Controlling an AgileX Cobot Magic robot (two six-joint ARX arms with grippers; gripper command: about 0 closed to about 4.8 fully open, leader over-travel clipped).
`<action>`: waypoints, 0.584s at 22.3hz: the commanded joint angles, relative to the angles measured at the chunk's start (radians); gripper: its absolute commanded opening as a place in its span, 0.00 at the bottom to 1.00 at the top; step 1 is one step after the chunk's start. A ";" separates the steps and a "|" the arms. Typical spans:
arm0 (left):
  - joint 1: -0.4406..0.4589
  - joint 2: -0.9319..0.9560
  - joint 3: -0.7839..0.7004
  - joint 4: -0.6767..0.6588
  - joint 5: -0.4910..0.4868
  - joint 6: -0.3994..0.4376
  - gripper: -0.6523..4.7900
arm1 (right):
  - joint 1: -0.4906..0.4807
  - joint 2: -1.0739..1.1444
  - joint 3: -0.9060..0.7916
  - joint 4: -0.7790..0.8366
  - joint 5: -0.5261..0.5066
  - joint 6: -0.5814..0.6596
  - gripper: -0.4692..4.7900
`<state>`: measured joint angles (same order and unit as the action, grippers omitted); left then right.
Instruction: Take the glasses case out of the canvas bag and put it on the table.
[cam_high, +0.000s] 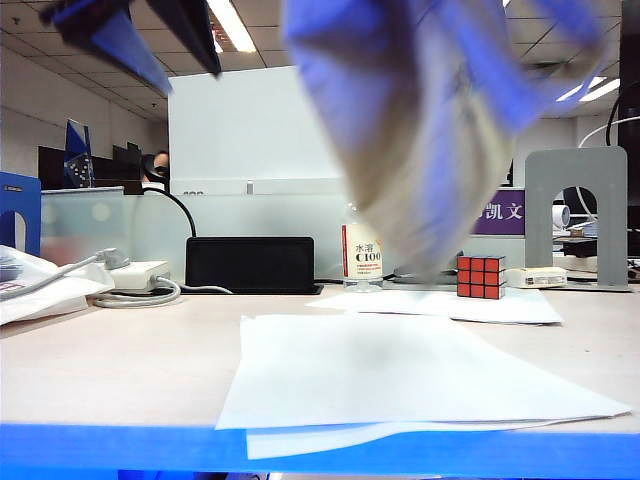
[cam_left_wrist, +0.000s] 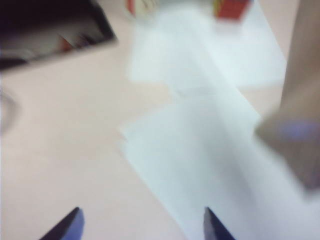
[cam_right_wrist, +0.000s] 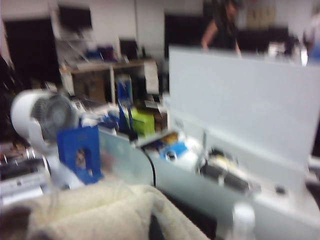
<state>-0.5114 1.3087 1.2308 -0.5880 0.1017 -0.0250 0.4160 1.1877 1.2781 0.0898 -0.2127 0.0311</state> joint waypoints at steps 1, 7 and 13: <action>-0.005 -0.006 -0.061 0.090 0.121 -0.051 0.69 | 0.002 0.063 0.135 0.031 -0.056 0.017 0.08; 0.015 -0.006 -0.150 0.384 0.173 -0.061 0.69 | 0.003 0.092 0.285 -0.059 -0.135 0.048 0.08; 0.318 0.047 -0.155 0.704 0.528 -0.353 0.69 | 0.009 0.074 0.557 -0.221 -0.210 0.086 0.08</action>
<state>-0.2382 1.3441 1.0733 0.0689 0.5365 -0.2981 0.4229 1.2716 1.7924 -0.1463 -0.4004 0.1081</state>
